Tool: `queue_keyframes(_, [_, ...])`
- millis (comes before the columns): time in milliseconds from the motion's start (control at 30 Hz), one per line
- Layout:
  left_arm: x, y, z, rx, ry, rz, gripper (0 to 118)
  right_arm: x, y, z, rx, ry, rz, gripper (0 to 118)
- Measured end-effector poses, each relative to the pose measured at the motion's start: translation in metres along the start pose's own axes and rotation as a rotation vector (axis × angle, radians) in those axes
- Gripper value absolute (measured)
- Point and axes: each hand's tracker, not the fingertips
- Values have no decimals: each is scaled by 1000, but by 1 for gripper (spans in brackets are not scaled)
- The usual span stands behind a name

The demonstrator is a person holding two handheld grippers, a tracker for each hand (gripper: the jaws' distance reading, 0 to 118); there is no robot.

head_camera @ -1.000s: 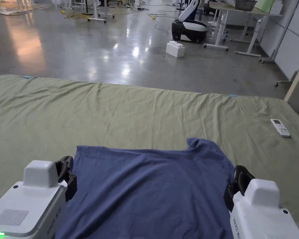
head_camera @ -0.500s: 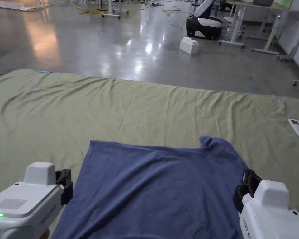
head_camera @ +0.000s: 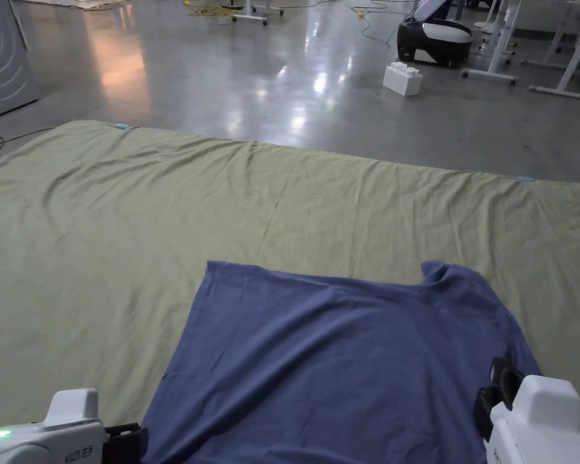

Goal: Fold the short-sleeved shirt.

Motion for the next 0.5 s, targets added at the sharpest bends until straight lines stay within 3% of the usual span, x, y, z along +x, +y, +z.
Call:
queue_keyframes(167, [5, -8, -23, -149, 98, -31, 71, 0, -7, 0, -26, 6, 13, 0])
queue_keyframes(400, [18, -14, -17, -115, 123, -79, 70, -3, -15, 6, -49, 17, 27, 0])
queue_keyframes(500, [27, -19, -18, -114, 153, -115, 59, -5, -19, 7, -58, 27, 31, 1])
